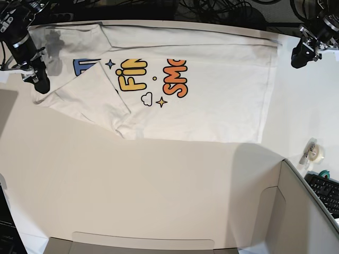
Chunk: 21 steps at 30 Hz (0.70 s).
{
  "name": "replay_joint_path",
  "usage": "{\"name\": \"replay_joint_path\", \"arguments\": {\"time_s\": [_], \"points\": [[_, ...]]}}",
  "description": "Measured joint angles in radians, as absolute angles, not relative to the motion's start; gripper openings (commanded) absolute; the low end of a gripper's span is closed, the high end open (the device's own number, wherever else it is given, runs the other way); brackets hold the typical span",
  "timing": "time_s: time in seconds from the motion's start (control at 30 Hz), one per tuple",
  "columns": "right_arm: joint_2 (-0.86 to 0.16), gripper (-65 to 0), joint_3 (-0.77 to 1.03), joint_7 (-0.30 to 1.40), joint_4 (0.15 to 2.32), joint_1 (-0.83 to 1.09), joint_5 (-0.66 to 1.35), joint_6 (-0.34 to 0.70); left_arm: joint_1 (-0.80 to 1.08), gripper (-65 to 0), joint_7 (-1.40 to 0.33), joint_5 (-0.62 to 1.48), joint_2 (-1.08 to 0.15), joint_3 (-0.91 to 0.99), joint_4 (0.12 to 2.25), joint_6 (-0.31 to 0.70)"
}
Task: Layout the t-shirt on the table in an organized manner, then fold the t-shirt properly
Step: 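Move the right gripper down to the folded sleeve near the blue print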
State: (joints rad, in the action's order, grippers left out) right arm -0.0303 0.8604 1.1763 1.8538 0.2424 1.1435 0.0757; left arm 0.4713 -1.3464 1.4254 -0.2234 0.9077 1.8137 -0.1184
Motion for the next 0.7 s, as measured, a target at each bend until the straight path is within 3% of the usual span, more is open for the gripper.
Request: {"name": "replay_joint_path", "arguments": {"time_s": [0.17, 0.3, 0.53, 0.7], "points": [[0.098, -49.0, 0.820, 1.188, 1.831, 0.266, 1.122, 0.067, 0.474, -51.8, -1.346, 1.425, -0.226, 0.908, 1.814, -0.118], [0.139, -49.0, 0.807, 1.174, 1.837, 0.262, 1.131, 0.064, 0.473, -51.8, -1.346, 1.425, -0.226, 0.908, 1.813, -0.118], [0.135, -49.0, 0.876, 1.163, 1.900, 0.267, 1.127, 0.059, 0.474, -51.8, -1.346, 1.425, -0.227, 0.908, 1.813, -0.118], [0.046, -49.0, 0.983, 1.145, 1.888, 0.221, 1.098, 0.059, 0.474, -51.8, -1.347, 1.425, -0.226, 0.908, 1.813, -0.118]]}}
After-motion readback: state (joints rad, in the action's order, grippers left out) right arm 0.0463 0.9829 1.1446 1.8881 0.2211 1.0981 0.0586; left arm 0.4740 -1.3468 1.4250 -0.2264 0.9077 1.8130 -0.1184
